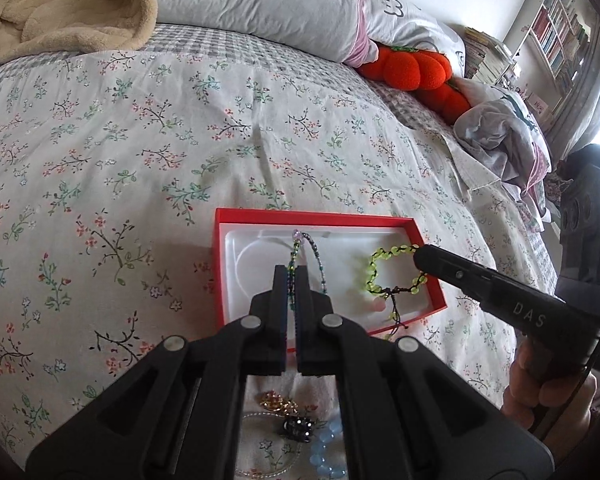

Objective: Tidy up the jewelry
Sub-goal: 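Carry both bracelets into the red Ace box and open both tools, then withdraw both tools from the box back over the jewelry pile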

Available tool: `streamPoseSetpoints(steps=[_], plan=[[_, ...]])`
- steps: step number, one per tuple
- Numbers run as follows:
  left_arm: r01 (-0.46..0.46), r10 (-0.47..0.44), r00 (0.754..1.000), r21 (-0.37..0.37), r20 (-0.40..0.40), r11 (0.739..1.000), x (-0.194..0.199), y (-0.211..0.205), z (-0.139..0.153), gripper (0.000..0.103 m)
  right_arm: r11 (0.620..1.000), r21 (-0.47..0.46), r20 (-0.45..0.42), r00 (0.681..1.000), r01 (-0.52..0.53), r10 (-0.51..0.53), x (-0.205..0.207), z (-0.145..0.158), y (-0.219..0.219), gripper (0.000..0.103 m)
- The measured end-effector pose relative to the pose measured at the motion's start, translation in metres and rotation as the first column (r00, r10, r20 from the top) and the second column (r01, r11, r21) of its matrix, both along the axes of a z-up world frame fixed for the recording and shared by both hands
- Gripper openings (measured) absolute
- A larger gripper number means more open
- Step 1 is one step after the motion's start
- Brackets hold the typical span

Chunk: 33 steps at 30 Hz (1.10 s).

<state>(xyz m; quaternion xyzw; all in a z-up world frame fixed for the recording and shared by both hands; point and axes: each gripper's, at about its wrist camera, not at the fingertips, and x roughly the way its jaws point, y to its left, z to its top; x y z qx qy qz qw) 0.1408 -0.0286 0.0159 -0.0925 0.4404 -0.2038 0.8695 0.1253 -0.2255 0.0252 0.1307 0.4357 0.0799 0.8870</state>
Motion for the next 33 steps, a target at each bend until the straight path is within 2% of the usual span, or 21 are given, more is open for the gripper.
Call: streamPoseSetpoints(steps=[5,7,10,14,17,18,19,21,22,25,30,33], plan=[[-0.020,0.020,1.000,0.038,-0.010,0.999,0.004,0.000,-0.005,0.004,1.000,-0.028,-0.020,1.000,-0.002,0.002,0.001,-0.005,-0.002,0.009],[-0.024,0.024,1.000,0.044,-0.007,0.999,0.003,-0.001,-0.003,0.006,1.000,-0.027,-0.030,1.000,-0.010,0.009,0.001,-0.004,-0.003,0.011],[-0.016,0.015,1.000,0.057,0.003,0.998,-0.003,-0.003,0.004,0.020,0.999,-0.033,-0.042,0.999,-0.033,0.032,-0.003,0.001,-0.001,0.012],[-0.010,0.009,1.000,0.085,0.019,0.996,-0.014,-0.002,0.013,0.032,0.998,-0.036,-0.036,0.998,-0.045,0.044,-0.014,0.010,0.000,0.013],[-0.008,0.006,1.000,0.115,0.023,0.993,-0.023,0.000,0.017,0.047,0.998,-0.038,-0.034,0.998,-0.051,0.050,-0.023,0.014,0.000,0.016],[-0.006,0.003,1.000,0.128,0.024,0.992,-0.027,0.001,0.018,0.050,0.998,-0.036,-0.036,0.998,-0.055,0.054,-0.026,0.015,0.000,0.018],[-0.003,0.000,1.000,0.139,0.024,0.990,-0.030,0.002,0.019,0.052,0.998,-0.036,-0.040,0.998,-0.058,0.057,-0.030,0.015,0.001,0.024],[0.003,-0.005,1.000,0.157,0.017,0.988,-0.036,0.005,0.019,0.054,0.997,-0.037,-0.043,0.997,-0.065,0.064,-0.037,0.014,0.001,0.042],[0.006,-0.008,1.000,0.167,0.012,0.986,-0.039,0.007,0.017,0.058,0.997,-0.038,-0.041,0.997,-0.068,0.067,-0.041,0.014,0.001,0.059],[0.007,-0.009,1.000,0.201,0.007,0.980,-0.047,0.012,0.013,0.068,0.994,-0.053,-0.056,0.994,-0.093,0.090,-0.051,0.011,0.004,0.062],[0.016,-0.013,1.000,0.232,-0.016,0.973,-0.060,0.021,0.002,0.076,0.989,-0.084,-0.072,0.990,-0.125,0.119,-0.067,0.005,0.008,0.062],[0.022,-0.015,0.999,0.247,-0.029,0.969,-0.066,0.025,-0.005,0.079,0.987,-0.093,-0.077,0.989,-0.133,0.126,-0.077,0.000,0.009,0.066]])
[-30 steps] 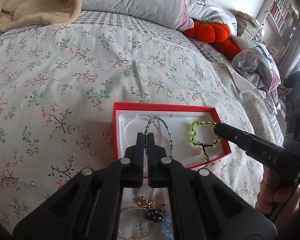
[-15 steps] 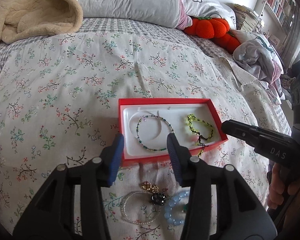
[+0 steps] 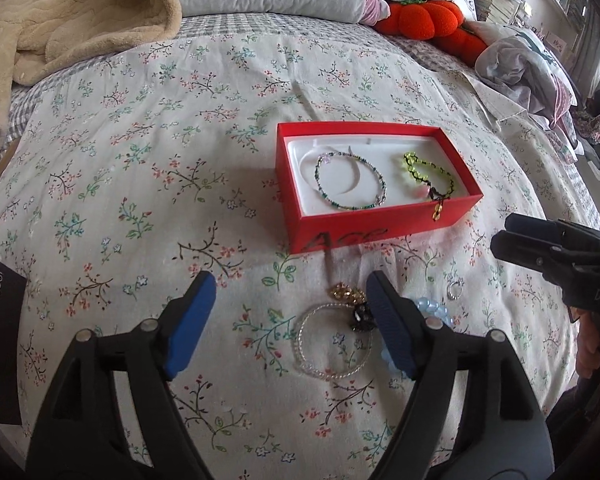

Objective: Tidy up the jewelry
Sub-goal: 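Withdraw both tools from the box back over the jewelry pile, then grasp the green-stone gold ring with the right tool while the left tool grasps the black flower clip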

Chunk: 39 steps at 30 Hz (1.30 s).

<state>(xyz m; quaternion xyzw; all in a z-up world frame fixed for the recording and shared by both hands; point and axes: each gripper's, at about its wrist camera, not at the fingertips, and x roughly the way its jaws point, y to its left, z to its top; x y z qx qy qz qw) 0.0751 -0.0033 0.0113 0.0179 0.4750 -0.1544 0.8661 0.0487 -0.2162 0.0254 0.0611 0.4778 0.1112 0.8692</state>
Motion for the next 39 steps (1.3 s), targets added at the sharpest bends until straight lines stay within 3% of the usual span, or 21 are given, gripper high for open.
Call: streamPoseSetpoints(steps=[7,12,21,28,30,32,35,39], plan=[[-0.023,0.023,0.998,0.000,-0.051,1.000,-0.015,0.012,-0.025,0.079,0.999,-0.042,-0.025,1.000,-0.016,0.015,-0.023,-0.026,0.003,0.071],[-0.007,0.008,0.999,0.038,-0.040,0.999,-0.026,0.015,-0.035,0.079,0.996,-0.073,-0.020,0.999,-0.047,0.045,-0.037,-0.039,0.007,0.071],[0.011,-0.010,1.000,0.121,-0.011,0.993,-0.040,0.013,-0.040,0.079,0.993,-0.082,-0.017,0.996,-0.085,0.084,-0.049,-0.046,0.020,0.071],[0.000,0.007,0.999,0.140,-0.052,0.990,-0.038,0.015,-0.046,0.079,0.988,-0.102,-0.010,0.993,-0.116,0.115,-0.050,-0.051,0.040,0.070],[-0.001,0.009,0.998,0.136,-0.056,0.991,-0.037,0.015,-0.046,0.079,0.987,-0.102,-0.002,0.992,-0.126,0.127,-0.049,-0.051,0.045,0.064],[0.000,0.007,0.998,0.131,-0.054,0.991,-0.037,0.016,-0.045,0.079,0.985,-0.098,0.000,0.990,-0.142,0.143,-0.048,-0.050,0.051,0.050],[0.003,0.003,0.999,0.119,-0.050,0.993,-0.038,0.017,-0.043,0.079,0.982,-0.089,0.001,0.986,-0.166,0.167,-0.046,-0.051,0.059,0.037],[0.010,-0.004,0.999,0.112,-0.049,0.994,-0.038,0.017,-0.042,0.079,0.978,-0.091,-0.019,0.982,-0.189,0.188,-0.043,-0.057,0.067,0.027]])
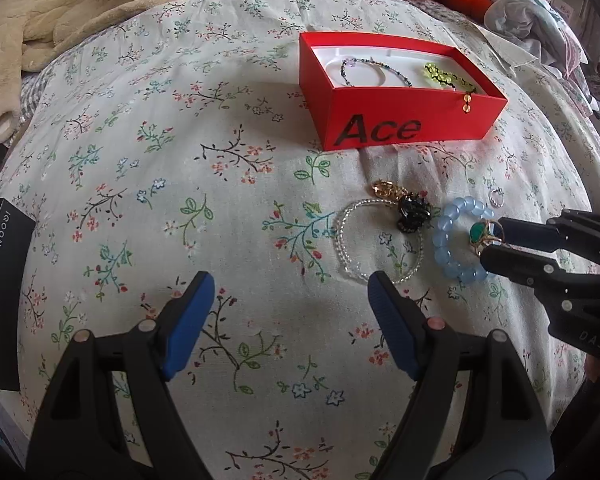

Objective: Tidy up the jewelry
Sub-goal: 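Grasp the green-stone gold ring with the right tool while the left tool grasps the black flower clip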

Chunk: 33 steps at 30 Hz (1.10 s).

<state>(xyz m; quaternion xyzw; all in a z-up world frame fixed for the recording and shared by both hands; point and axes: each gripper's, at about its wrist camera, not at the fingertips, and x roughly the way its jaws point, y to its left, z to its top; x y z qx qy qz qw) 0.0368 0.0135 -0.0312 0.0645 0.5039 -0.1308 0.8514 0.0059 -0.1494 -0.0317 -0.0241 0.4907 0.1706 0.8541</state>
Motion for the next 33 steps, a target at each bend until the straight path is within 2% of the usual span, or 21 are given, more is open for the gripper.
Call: streamPoseSetpoints(steps=[3,9,11,16,19,27,33], plan=[[0.006,-0.006,1.000,-0.008,-0.001,1.000,-0.001,-0.001,0.000,0.079,1.000,0.001,-0.003,1.000,0.002,-0.002,0.002,-0.002,0.000,0.018],[0.045,-0.044,0.999,-0.036,0.007,0.998,-0.002,-0.010,0.003,0.078,0.999,0.009,0.015,0.999,0.032,-0.032,0.000,0.007,-0.013,0.018],[0.068,-0.068,0.998,-0.053,0.008,0.996,-0.002,-0.017,0.004,0.073,0.999,0.017,0.031,0.999,0.042,-0.043,-0.002,0.013,-0.019,0.018],[0.131,-0.135,0.991,-0.118,-0.025,0.984,0.005,-0.037,0.000,0.049,0.997,0.036,0.042,0.996,0.075,-0.077,-0.005,0.021,-0.035,0.018],[0.139,-0.147,0.988,-0.146,-0.046,0.979,0.010,-0.047,-0.004,0.038,0.995,0.042,0.046,0.995,0.088,-0.090,-0.005,0.023,-0.042,0.018],[0.125,-0.135,0.989,-0.155,-0.056,0.980,0.019,-0.059,-0.010,0.030,0.994,0.050,0.043,0.994,0.100,-0.103,-0.006,0.025,-0.052,0.018],[0.124,-0.133,0.990,-0.160,-0.049,0.979,0.025,-0.062,-0.011,0.029,0.993,0.053,0.037,0.994,0.102,-0.104,-0.004,0.024,-0.056,0.018]])
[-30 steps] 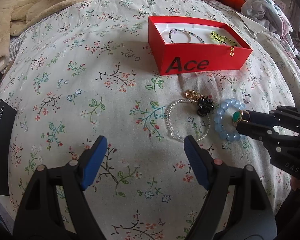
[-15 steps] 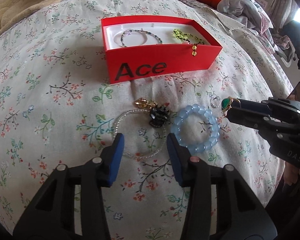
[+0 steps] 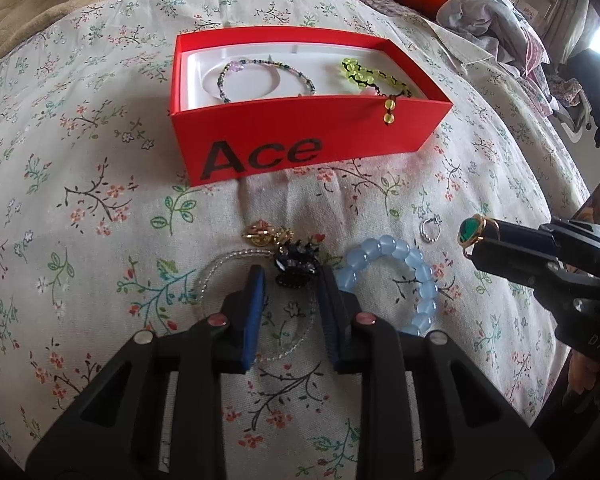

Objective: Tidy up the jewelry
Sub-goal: 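Grasp the green-stone gold ring with the right tool while the left tool grasps the black flower clip, then lower the ring and the black clip into the red box and release both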

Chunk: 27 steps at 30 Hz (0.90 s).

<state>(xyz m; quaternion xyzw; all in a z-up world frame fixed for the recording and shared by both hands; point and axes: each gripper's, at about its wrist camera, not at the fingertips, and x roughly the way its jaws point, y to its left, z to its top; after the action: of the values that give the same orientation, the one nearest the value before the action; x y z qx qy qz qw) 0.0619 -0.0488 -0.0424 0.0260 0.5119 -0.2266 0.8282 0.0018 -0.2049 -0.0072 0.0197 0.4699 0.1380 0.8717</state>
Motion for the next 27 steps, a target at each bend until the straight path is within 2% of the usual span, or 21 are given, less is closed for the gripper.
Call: streamPoseSetpoints(steps=[14,16,27], plan=[[-0.012,0.011,1.000,-0.044,-0.019,0.999,0.011,0.000,-0.002,0.029,1.000,-0.001,0.000,1.000,0.028,-0.028,0.001,0.000,-0.005,0.018],[-0.012,0.012,1.000,-0.039,-0.016,0.999,0.010,0.000,-0.001,0.026,0.999,-0.002,0.003,0.999,0.032,-0.032,0.001,0.001,-0.005,0.018],[-0.020,0.021,1.000,-0.080,0.006,0.997,0.003,0.015,0.019,0.026,0.998,0.019,0.023,0.998,0.066,-0.066,0.007,0.011,-0.009,0.018]])
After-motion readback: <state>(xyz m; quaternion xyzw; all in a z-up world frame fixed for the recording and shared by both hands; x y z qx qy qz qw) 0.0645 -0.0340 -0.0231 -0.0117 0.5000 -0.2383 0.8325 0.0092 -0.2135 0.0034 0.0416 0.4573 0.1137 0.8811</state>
